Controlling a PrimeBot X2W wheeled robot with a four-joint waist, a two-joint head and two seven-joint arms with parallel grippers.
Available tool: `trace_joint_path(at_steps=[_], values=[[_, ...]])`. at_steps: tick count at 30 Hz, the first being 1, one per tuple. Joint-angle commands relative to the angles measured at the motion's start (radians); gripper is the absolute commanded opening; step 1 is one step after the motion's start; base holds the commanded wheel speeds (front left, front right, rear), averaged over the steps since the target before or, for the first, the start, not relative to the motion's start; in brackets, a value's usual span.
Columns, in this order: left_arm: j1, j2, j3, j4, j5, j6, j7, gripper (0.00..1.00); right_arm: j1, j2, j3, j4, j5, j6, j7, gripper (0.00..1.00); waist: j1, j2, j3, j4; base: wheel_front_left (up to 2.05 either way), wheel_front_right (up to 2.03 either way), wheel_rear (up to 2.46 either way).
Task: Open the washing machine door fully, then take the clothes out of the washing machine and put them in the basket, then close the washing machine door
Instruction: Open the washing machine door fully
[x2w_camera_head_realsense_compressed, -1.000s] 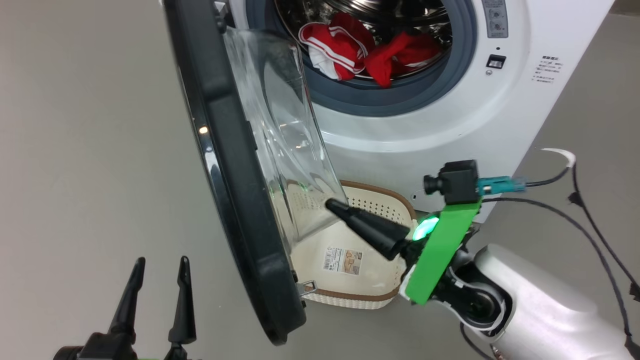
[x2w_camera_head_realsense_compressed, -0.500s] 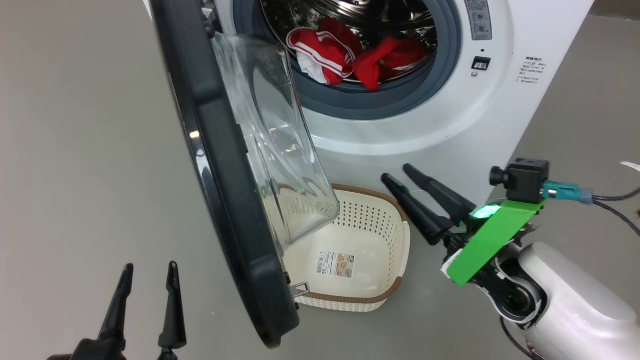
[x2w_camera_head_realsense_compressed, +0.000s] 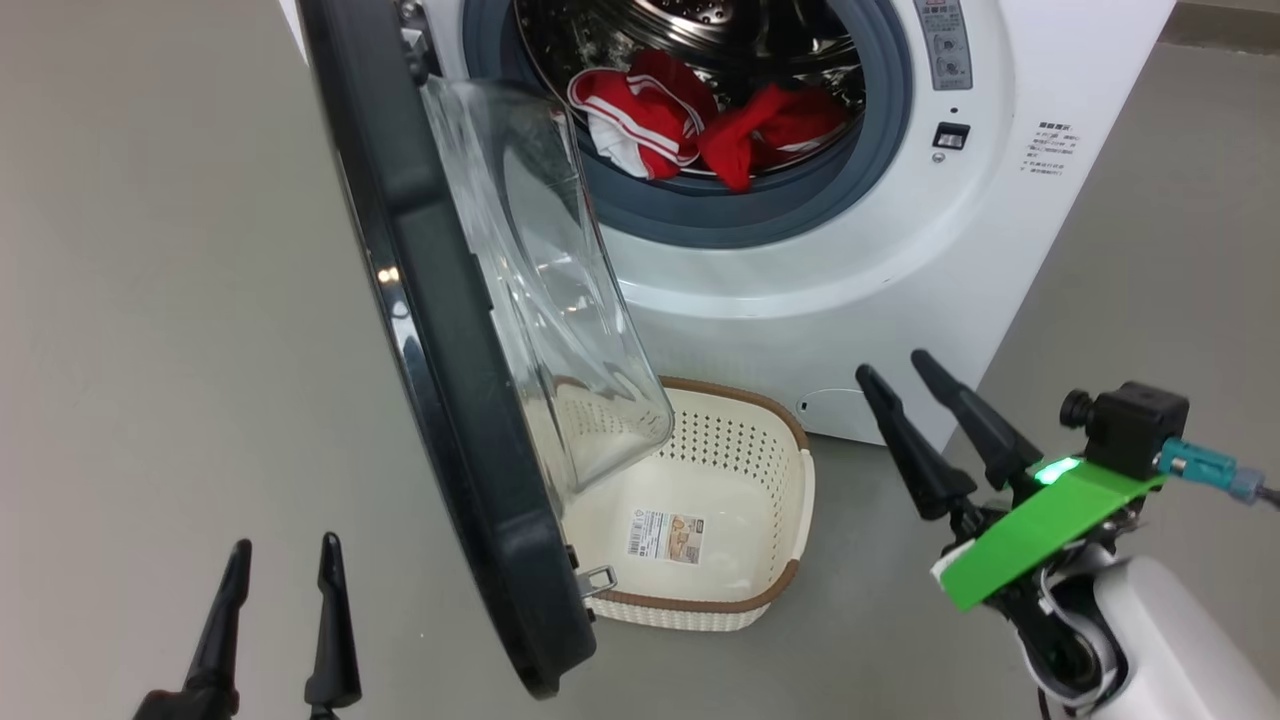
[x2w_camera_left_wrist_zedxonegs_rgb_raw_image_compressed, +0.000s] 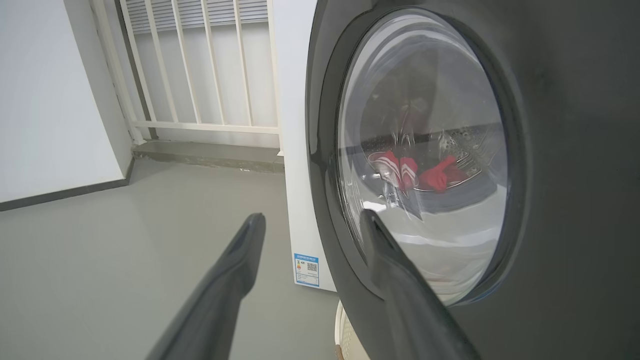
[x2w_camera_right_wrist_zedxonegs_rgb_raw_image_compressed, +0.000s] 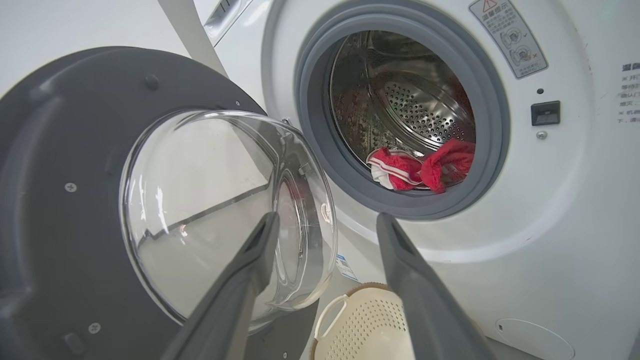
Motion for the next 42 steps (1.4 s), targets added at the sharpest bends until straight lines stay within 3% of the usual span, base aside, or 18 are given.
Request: trace_joint_path(at_steps=[1, 10, 15, 25, 42], values=[[-0.011, 0.020, 0.037, -0.031, -0.003, 0.010, -0.006, 1.00, 0.021, 0.014, -0.005, -0.042, -0.022, 0.002, 0.009, 1.00, 0.0000, -0.0001, 0.000, -0.001, 0.00, 0.00, 0.00], [-0.008, 0.025, 0.042, -0.037, -0.008, 0.017, -0.006, 1.00, 0.174, 0.165, -0.195, -0.217, -0.244, 0.002, 0.107, 1.00, 0.0000, -0.0001, -0.002, -0.002, 0.00, 0.00, 0.00], [-0.006, 0.027, 0.043, -0.038, -0.010, 0.021, -0.006, 1.00, 0.233, 0.210, -0.243, -0.275, -0.322, 0.002, 0.141, 1.00, 0.0000, -0.0001, -0.003, -0.003, 0.00, 0.00, 0.00], [-0.002, 0.029, 0.044, -0.038, -0.016, 0.023, -0.006, 1.00, 0.298, 0.238, -0.292, -0.319, -0.432, 0.002, 0.157, 1.00, 0.0000, -0.0001, 0.002, -0.009, 0.00, 0.00, 0.00], [0.006, 0.032, 0.038, -0.034, -0.017, 0.027, -0.006, 1.00, 0.358, 0.248, -0.310, -0.318, -0.495, 0.002, 0.139, 1.00, 0.0000, -0.0001, -0.011, -0.008, 0.00, 0.00, 0.00]])
